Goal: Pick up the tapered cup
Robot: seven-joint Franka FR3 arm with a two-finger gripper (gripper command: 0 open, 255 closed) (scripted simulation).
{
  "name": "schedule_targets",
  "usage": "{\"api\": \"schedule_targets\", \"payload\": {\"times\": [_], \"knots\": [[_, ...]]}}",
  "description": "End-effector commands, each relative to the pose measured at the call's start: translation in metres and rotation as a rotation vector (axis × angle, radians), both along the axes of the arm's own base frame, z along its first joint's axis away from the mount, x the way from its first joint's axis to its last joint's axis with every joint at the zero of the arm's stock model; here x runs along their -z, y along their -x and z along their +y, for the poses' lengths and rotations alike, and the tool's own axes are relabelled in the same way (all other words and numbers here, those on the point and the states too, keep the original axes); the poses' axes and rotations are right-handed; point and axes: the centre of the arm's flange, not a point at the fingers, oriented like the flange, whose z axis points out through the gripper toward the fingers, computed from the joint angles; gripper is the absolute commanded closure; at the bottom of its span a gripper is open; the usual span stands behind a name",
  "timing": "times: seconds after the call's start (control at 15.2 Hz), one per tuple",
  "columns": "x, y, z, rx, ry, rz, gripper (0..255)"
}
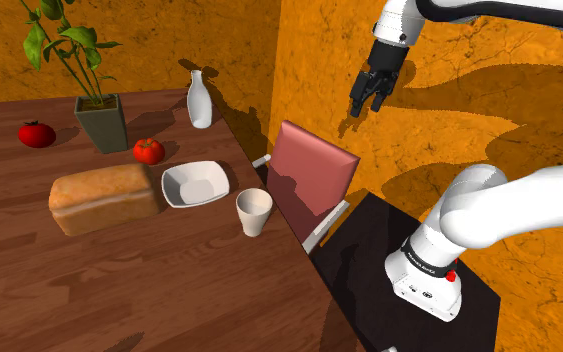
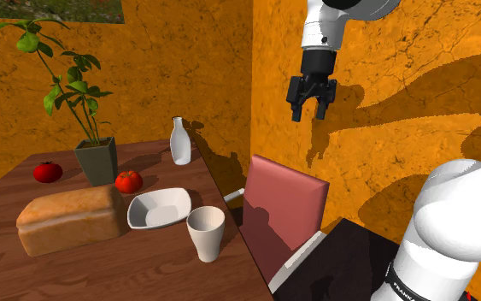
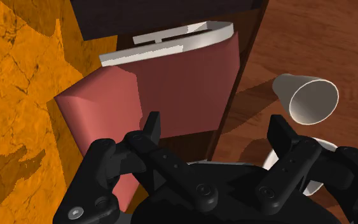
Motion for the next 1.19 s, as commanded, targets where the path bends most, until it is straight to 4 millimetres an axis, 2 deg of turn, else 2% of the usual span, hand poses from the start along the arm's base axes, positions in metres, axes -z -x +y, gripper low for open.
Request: {"api": "schedule_targets", "payload": {"times": [0.0, 1.12], "knots": [[0.0, 0.0, 0.0, 0.0, 0.0, 0.0, 0], [0.166, -0.075, 0.122, 0.032, -0.056, -0.024, 0]]}}
